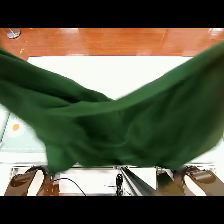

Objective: Fold the shirts.

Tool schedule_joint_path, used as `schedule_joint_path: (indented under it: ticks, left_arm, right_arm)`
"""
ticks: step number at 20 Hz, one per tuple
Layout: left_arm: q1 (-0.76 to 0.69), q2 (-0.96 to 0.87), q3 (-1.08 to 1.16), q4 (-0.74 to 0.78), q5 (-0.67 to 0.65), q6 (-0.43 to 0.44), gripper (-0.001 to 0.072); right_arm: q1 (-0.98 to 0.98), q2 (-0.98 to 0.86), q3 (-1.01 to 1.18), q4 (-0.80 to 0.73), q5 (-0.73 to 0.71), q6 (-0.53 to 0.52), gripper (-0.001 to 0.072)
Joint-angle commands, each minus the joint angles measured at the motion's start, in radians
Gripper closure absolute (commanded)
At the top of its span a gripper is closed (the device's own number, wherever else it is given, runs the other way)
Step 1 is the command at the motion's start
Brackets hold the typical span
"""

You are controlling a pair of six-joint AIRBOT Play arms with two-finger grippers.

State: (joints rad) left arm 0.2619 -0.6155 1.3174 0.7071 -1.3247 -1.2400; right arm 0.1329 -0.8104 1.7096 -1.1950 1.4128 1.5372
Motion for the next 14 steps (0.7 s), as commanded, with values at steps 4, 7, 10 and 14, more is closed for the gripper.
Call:
schedule_joint_path:
  ticks: [4, 7, 10, 14]
  left_arm:
    - [-0.091, -0.228, -0.467, -0.061, 0.352, 0.095, 0.0692]
    - [-0.189, -0.431, -0.396, -0.061, 0.571, 0.103, 0.0692]
    - [-0.277, -0.646, -0.24, -0.061, 0.607, 0.103, 0.0691]
    - [-0.333, -0.876, -0.055, -0.061, 0.592, 0.015, 0.068]
  right_arm:
    - [-0.015, -0.307, -0.196, -0.09, -0.219, 0.035, 0.0681]
    - [-0.074, -0.502, -0.141, -0.005, -0.319, 0.077, 0.0681]
    - [-0.124, -0.665, -0.058, 0.139, -0.36, 0.076, 0.0681]
    - [-0.151, -0.796, -0.029, 0.23, -0.377, 0.076, 0.068]
